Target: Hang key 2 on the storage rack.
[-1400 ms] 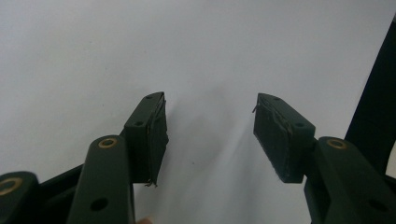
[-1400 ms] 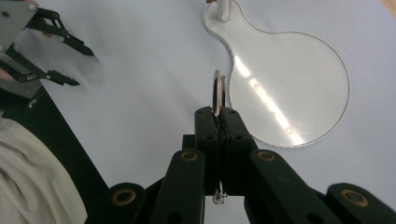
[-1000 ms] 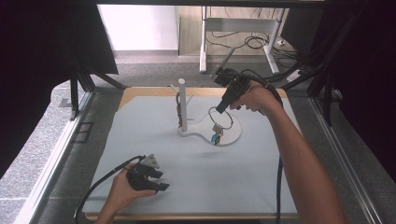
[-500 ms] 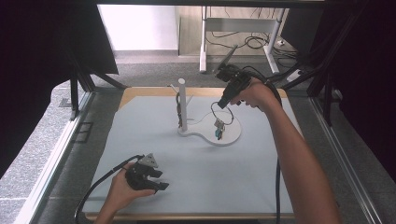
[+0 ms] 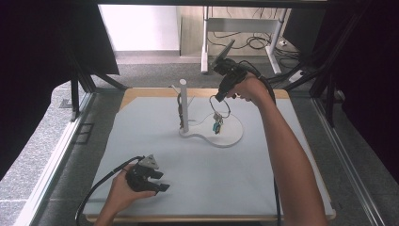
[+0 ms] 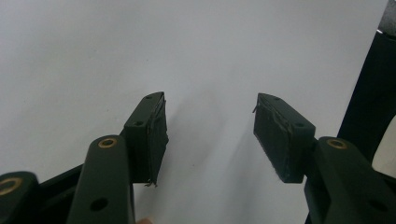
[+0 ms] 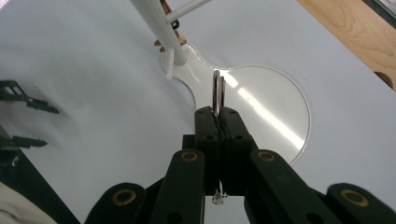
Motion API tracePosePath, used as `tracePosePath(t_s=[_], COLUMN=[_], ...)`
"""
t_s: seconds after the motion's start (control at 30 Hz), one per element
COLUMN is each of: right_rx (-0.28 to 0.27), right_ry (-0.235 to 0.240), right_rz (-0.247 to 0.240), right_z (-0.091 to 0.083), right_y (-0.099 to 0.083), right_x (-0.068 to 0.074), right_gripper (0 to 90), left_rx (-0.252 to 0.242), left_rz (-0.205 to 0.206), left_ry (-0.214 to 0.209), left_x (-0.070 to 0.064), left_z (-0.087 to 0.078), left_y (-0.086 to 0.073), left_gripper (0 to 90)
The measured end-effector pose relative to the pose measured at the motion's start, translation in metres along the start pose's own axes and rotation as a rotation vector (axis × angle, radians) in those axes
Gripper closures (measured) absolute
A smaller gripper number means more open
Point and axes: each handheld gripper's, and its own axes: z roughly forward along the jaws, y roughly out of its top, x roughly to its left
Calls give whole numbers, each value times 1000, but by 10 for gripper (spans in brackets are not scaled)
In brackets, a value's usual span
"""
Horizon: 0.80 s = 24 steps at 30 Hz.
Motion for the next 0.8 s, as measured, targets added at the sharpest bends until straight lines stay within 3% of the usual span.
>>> tracePosePath(t_s=[0.57, 0.8], right_rx=[3, -16], right_ry=[-44, -54], right_rz=[-7, -25], right_z=[17, 31], right_y=[49, 56], right_x=[2, 1], right_gripper=[885, 886], left_rx=[-43, -40], left_rz=[-17, -18], left_ry=[-9, -14], left_x=[4, 5], left_z=[-8, -6], left_y=[-3, -3], left_gripper=[449, 448])
